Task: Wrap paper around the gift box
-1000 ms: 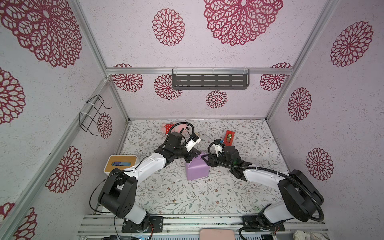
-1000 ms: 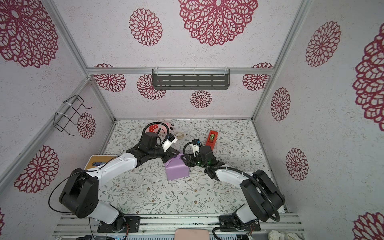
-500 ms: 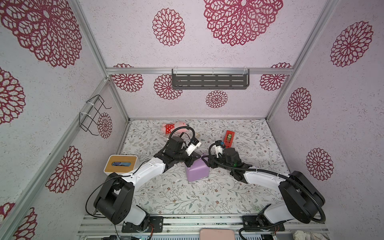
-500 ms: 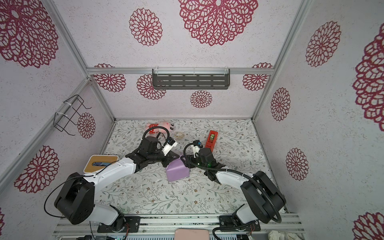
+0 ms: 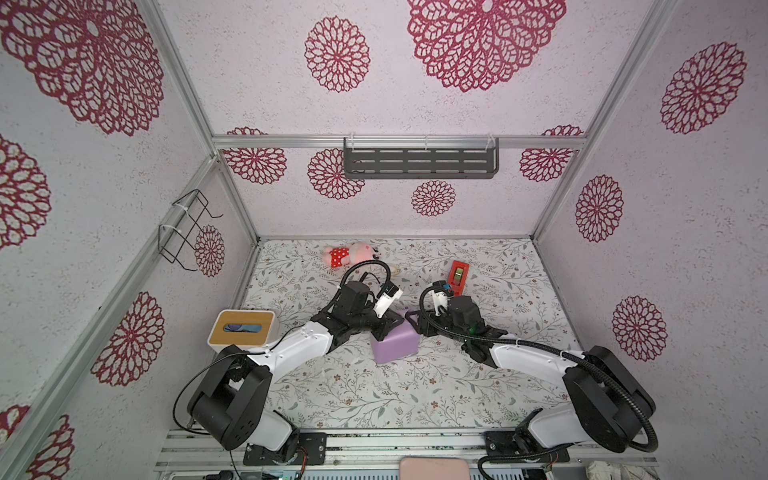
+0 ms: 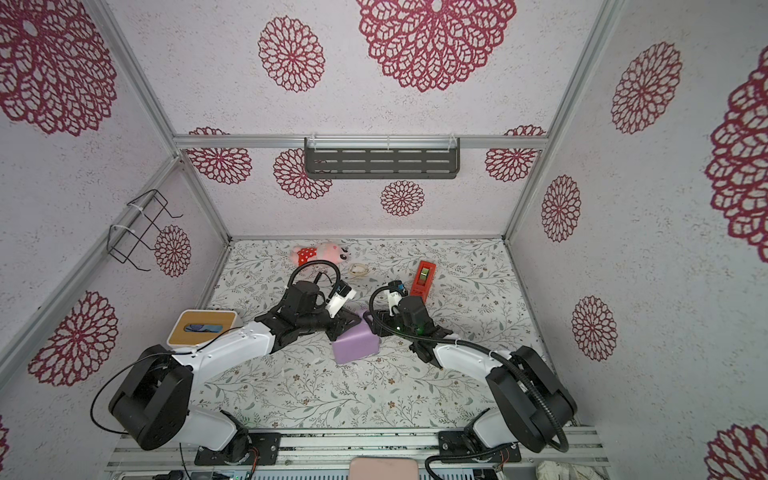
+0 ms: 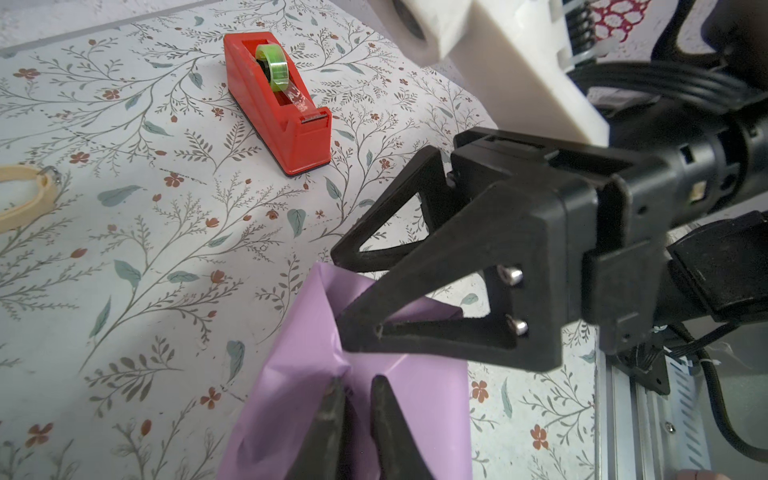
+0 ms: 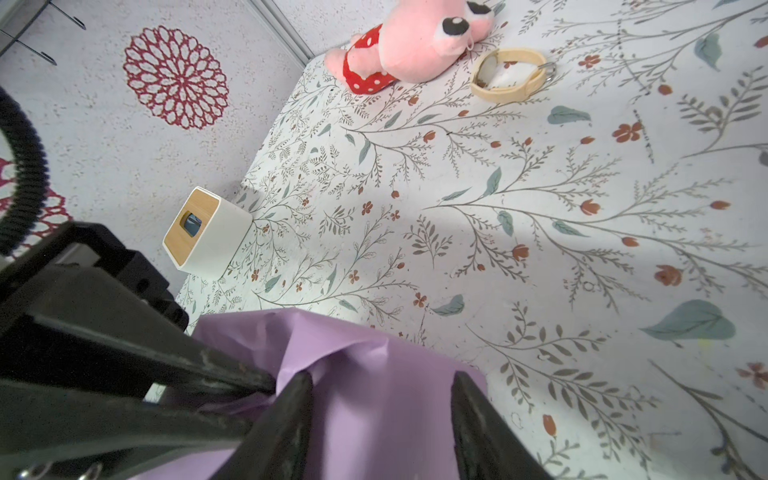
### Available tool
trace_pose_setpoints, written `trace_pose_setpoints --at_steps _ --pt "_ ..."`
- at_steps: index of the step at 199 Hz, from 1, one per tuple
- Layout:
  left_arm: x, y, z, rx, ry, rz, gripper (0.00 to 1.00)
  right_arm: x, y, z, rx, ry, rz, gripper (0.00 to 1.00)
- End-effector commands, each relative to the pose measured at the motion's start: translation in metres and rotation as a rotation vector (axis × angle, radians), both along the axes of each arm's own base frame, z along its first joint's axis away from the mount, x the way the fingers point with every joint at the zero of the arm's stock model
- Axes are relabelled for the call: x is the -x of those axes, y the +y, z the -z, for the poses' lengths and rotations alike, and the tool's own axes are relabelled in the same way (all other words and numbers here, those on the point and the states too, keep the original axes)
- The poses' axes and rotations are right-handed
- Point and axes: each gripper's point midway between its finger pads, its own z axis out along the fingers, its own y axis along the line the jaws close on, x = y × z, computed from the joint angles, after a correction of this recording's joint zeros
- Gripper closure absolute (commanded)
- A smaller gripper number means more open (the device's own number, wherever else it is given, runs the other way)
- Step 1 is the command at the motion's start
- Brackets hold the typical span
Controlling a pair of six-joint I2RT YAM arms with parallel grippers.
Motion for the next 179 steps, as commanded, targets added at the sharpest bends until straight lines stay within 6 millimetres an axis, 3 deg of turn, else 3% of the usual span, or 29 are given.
trace_pose_setpoints --at_steps 1,70,128,179 --pt "0.013 0.000 0.013 -0.013 0.055 0.009 0.81 -0.001 -0.004 -0.018 -0.018 -0.039 0.024 0.44" --pt "0.026 0.003 0.012 0.011 0.074 0.028 0.67 -0.004 -0.005 -0.043 -0.056 -0.049 0.046 0.38" --pt "0.031 0.003 0.011 0.026 0.084 0.036 0.56 -0.021 0.010 -0.039 -0.079 0.015 0.068 0.29" --pt "0.034 0.003 0.010 0.032 0.084 0.040 0.48 -0.023 0.018 -0.018 -0.062 0.081 0.053 0.30"
